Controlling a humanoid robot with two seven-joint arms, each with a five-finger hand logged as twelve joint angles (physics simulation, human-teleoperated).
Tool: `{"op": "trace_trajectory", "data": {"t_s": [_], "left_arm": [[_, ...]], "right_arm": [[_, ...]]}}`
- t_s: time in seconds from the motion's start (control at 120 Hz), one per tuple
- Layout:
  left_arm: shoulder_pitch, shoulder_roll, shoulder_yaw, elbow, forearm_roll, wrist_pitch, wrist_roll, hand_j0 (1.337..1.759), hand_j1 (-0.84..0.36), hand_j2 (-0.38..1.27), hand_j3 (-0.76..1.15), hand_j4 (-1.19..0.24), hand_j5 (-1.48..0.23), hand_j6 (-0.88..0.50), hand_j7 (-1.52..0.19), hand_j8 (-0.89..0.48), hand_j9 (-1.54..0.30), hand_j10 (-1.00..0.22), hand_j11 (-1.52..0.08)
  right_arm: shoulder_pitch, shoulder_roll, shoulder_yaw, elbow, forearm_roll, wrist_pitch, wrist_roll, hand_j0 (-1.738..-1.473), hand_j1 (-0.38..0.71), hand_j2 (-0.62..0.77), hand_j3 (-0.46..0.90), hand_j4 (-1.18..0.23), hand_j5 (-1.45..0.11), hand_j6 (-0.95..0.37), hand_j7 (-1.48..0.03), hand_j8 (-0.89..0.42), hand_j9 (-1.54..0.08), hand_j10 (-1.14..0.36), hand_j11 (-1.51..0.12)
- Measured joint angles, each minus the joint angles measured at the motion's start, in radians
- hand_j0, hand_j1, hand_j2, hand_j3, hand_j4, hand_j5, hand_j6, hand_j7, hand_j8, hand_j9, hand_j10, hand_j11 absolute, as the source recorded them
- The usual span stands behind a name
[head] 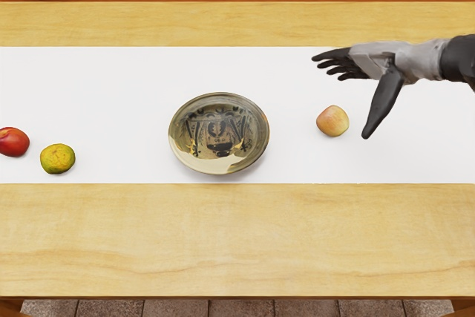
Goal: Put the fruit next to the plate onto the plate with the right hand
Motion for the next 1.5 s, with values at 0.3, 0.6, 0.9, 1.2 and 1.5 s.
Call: {"op": "trace_trajectory", "data": {"t_s": [0.3, 0.6, 0.9, 1.2, 1.5], "left_arm": [[0.000, 0.000, 0.000, 0.000, 0.000, 0.000, 0.000, 1.658, 0.06, 0.05, 0.00, -0.25, -0.32, -0.25, -0.32, -0.25, -0.32, -0.24, -0.32], [0.000, 0.000, 0.000, 0.000, 0.000, 0.000, 0.000, 1.658, 0.06, 0.05, 0.00, -0.25, -0.32, -0.25, -0.32, -0.25, -0.32, -0.24, -0.32], [0.000, 0.000, 0.000, 0.000, 0.000, 0.000, 0.000, 1.658, 0.06, 0.05, 0.00, -0.25, -0.32, -0.25, -0.32, -0.25, -0.32, -0.24, -0.32], [-0.001, 0.000, 0.000, 0.000, 0.000, 0.000, 0.000, 1.658, 0.06, 0.05, 0.00, -0.25, -0.32, -0.25, -0.32, -0.25, -0.32, -0.24, -0.32], [0.000, 0.000, 0.000, 0.000, 0.000, 0.000, 0.000, 1.658, 0.06, 0.05, 0.00, -0.24, -0.32, -0.25, -0.32, -0.24, -0.32, -0.24, -0.32]], "right_arm": [[-0.031, 0.023, -0.149, 0.188, -0.242, -0.435, -0.024, -1.658, -0.30, -0.01, 0.00, -0.05, -0.06, -0.05, -0.06, -0.05, -0.06, -0.04, -0.06], [-0.054, 0.060, -0.256, 0.199, -0.332, -0.633, -0.038, -1.658, -0.24, -0.02, 0.00, -0.10, -0.12, -0.10, -0.12, -0.10, -0.12, -0.10, -0.12], [-0.057, 0.110, -0.392, 0.171, -0.418, -0.818, -0.040, -1.658, -0.10, -0.04, 0.00, -0.22, -0.28, -0.22, -0.28, -0.22, -0.28, -0.22, -0.28], [-0.067, 0.180, -0.461, 0.097, -0.449, -0.956, -0.058, -1.658, -0.05, -0.05, 0.00, -0.26, -0.33, -0.26, -0.33, -0.26, -0.33, -0.26, -0.33], [-0.092, 0.240, -0.477, 0.026, -0.477, -0.991, -0.058, -1.658, 0.02, -0.06, 0.00, -0.31, -0.40, -0.31, -0.40, -0.31, -0.40, -0.31, -0.40]]}}
